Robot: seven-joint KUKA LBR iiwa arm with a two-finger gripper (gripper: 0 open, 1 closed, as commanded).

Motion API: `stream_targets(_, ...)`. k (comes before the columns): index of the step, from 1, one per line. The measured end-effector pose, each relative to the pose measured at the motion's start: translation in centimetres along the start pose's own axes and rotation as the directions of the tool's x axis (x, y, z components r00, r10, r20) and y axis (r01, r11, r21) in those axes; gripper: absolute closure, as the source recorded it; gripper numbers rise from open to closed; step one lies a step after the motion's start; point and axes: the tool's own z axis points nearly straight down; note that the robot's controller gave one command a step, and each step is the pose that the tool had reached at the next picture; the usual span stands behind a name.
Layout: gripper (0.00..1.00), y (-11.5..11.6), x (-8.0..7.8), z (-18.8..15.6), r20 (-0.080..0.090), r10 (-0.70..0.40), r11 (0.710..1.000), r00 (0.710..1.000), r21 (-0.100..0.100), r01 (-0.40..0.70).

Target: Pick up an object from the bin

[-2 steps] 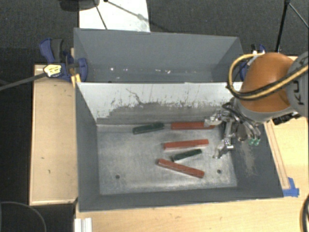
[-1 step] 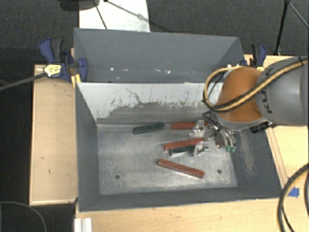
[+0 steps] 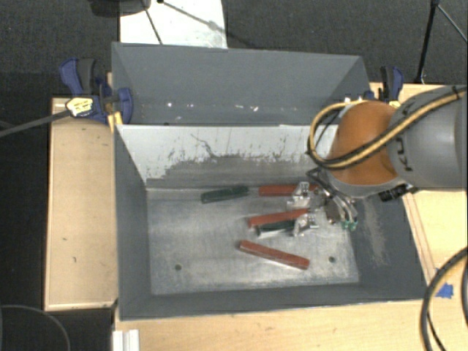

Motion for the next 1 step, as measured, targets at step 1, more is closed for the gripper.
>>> stream_targets(1, 1.0, -0.19, 1.62, -18.59, -0.001, -0.035, 0.999, 0.999, 0.001, 0.035)
